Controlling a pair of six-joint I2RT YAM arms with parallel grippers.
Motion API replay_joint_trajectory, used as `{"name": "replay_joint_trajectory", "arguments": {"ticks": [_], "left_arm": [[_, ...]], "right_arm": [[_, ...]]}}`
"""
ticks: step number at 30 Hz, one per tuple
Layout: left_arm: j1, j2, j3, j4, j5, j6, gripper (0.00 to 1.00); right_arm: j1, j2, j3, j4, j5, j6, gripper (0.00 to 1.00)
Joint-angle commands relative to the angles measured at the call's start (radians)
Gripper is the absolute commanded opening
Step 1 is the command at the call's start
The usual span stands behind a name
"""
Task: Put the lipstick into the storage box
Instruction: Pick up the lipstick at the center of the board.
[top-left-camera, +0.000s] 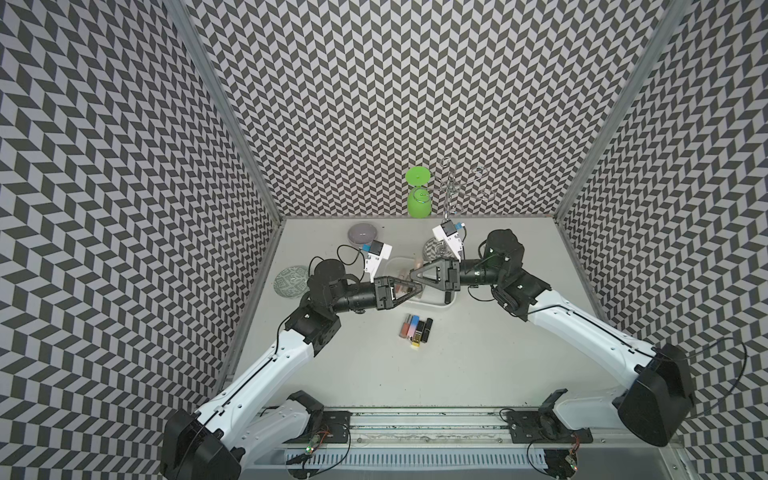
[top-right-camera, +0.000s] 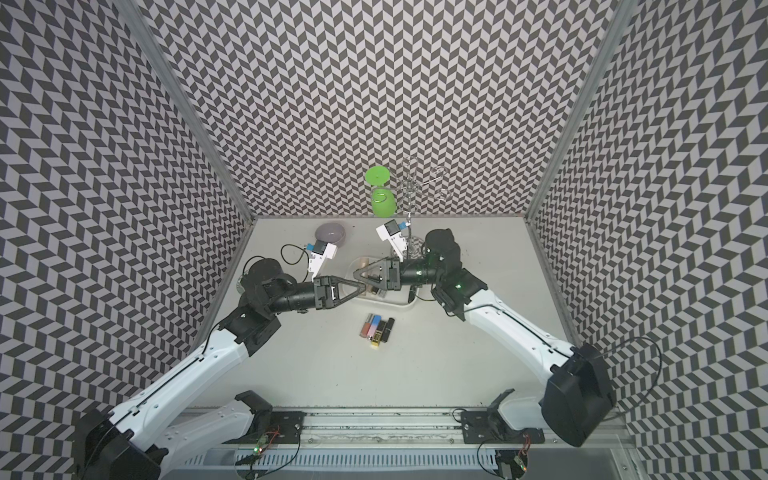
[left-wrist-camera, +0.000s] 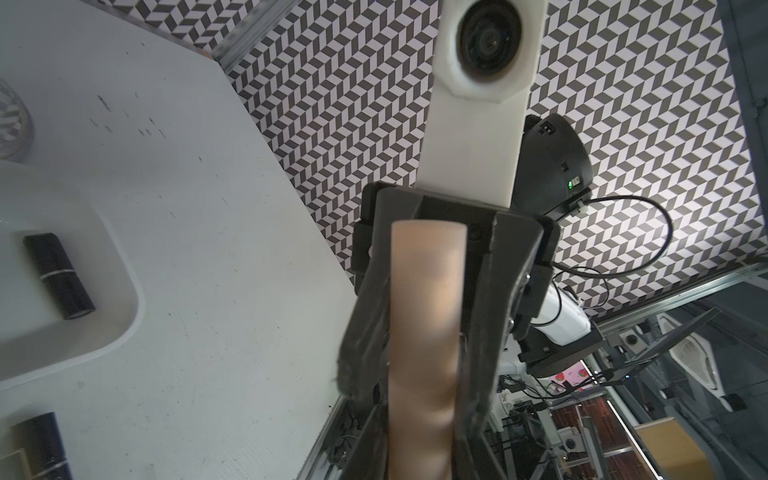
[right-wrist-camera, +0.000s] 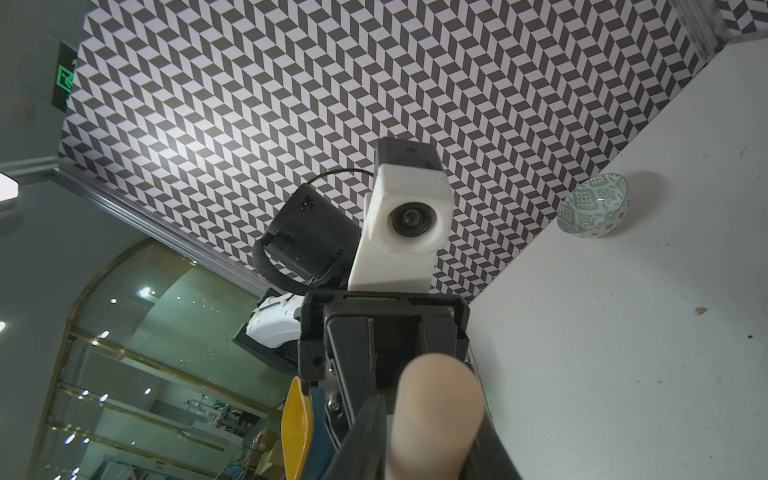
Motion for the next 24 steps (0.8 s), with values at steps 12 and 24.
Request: {"name": "replay_joint_trajectory", "arguments": {"ticks": [12,24], "left_arm": [[0.001,-0.040,0.031,-0.068,-0.076,0.078,0.99],[0.030,-0.008,0.161,-0.678,-0.445,0.342,0.99]], "right_arm": [[0.002,0.004,0.032,-0.032,0.064,-0.043,0.24],[-0.064,0.106,0.104,-0.465,0.402,-0.198,0.24]]}}
